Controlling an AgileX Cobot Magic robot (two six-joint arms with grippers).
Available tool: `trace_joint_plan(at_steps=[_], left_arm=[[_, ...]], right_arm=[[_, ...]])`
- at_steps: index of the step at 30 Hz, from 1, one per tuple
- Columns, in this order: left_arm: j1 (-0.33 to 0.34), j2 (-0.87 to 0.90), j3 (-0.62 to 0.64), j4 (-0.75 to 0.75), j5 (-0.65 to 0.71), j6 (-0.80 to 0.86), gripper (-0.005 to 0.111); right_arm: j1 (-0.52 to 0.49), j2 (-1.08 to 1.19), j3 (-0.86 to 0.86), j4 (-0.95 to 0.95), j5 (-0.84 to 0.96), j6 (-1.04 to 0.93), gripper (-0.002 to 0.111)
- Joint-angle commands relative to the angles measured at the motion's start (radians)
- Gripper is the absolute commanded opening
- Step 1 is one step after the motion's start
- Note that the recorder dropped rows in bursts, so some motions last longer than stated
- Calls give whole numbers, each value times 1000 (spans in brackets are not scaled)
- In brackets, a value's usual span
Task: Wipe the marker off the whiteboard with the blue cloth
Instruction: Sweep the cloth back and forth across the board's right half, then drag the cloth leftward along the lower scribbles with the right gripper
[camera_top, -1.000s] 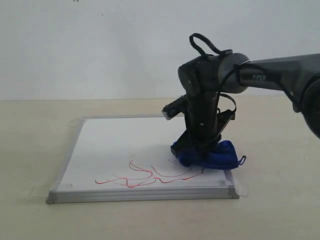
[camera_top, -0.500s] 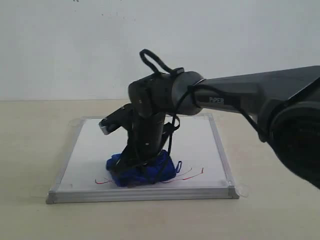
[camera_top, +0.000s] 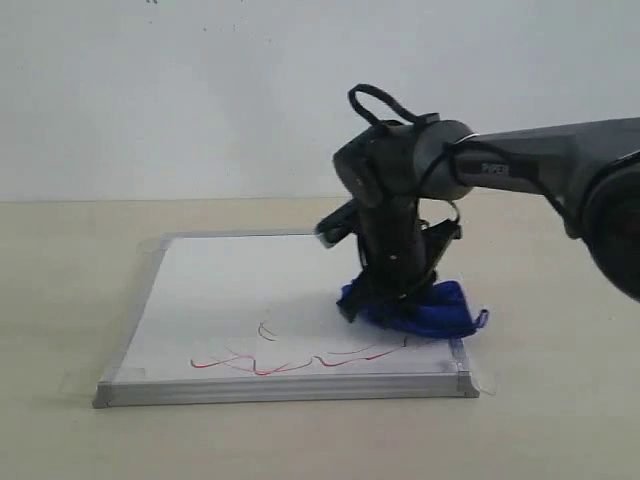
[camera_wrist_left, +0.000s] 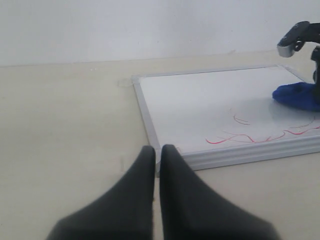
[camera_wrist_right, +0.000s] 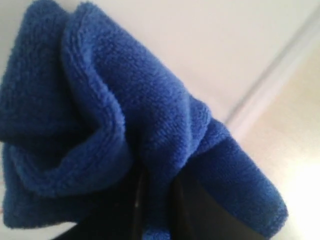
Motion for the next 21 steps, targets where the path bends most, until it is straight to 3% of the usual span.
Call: trace_joint_plan(at_steps=[1, 3, 7, 12, 16, 21], left_arm=[[-7, -3, 3, -12, -4, 5, 4], [-7, -3, 3, -12, -4, 5, 4], [-7, -3, 3, -12, -4, 5, 4], [-7, -3, 3, -12, -4, 5, 4], [-7, -3, 3, -12, -4, 5, 4], [-7, -3, 3, -12, -4, 5, 4]], right_arm=[[-89, 38, 48, -79, 79, 34, 0], [-63, 38, 48, -26, 79, 29, 0], [63, 38, 48, 105, -105, -6, 0], [237, 38, 48, 134, -321, -15, 0], [290, 38, 44, 190, -353, -55, 0], [305, 38, 1, 426, -321, -362, 0]])
